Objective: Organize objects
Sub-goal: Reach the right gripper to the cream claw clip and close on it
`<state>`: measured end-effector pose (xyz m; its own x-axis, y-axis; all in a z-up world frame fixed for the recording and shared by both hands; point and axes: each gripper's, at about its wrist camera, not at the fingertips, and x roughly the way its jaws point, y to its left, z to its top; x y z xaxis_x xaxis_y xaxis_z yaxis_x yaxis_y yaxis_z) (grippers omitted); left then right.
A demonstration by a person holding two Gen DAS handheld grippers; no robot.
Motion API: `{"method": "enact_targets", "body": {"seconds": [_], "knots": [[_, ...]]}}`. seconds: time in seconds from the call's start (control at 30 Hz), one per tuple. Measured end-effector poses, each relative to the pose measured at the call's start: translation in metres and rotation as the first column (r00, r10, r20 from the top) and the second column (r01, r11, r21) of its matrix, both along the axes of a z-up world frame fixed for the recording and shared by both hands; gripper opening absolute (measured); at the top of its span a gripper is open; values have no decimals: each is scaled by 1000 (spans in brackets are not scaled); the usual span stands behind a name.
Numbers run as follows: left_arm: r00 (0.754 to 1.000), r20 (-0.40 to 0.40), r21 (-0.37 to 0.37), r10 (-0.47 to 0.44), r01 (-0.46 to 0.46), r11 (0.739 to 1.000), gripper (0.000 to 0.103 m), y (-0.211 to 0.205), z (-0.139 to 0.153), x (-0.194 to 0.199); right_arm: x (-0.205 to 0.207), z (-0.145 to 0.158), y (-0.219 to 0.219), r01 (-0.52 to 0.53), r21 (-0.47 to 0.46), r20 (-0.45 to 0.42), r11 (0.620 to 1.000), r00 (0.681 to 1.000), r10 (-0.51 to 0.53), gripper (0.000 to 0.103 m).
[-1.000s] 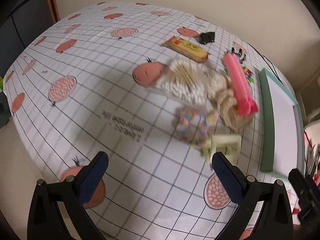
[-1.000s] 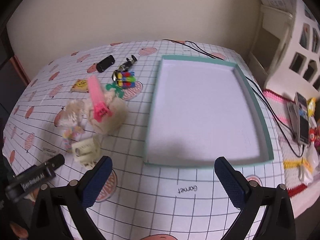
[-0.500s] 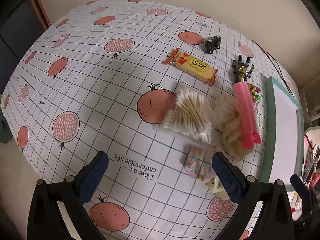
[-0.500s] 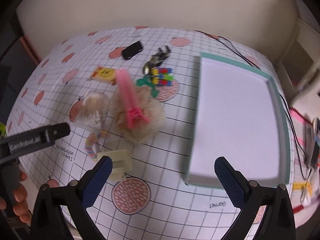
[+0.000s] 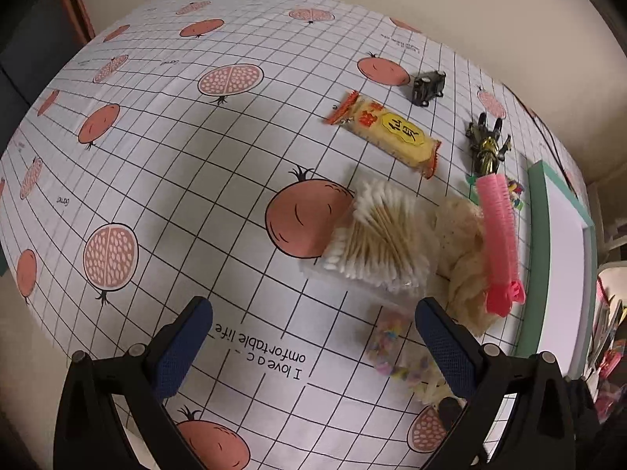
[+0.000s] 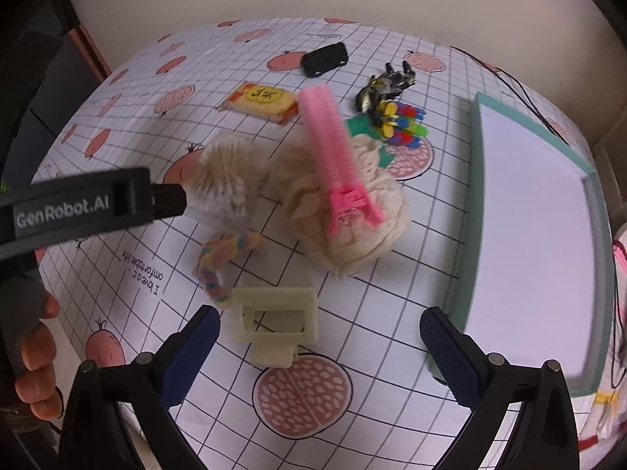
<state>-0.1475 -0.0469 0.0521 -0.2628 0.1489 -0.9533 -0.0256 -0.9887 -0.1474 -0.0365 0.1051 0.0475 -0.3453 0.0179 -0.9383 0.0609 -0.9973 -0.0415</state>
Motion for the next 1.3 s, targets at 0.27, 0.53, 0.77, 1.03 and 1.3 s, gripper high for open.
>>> {"method": "enact_targets", "body": {"seconds": [0.27, 0.53, 0.77, 1.03, 1.3], "knots": [[1000, 12, 59, -27, 27, 998, 103, 2, -5, 6, -2, -11, -13, -9, 18, 13, 1000, 1000, 9, 103], [998, 18, 74, -59, 57, 996, 103, 13, -8, 11, -1, -13, -11, 16, 27, 21, 999, 1000, -17, 93], [994, 28, 57, -103, 102, 993, 103, 29, -10, 16, -1, -14, -6, 37, 9, 36, 999, 999, -37, 83], [992, 64, 44, -113, 110, 993, 95, 42, -18, 20, -2, -18, 5, 73, 16, 58, 997, 996, -74, 81], [989, 88, 45, -123, 119, 992, 83, 48, -23, 22, -1, -20, 15, 102, -17, 81, 995, 992, -100, 73]]}}
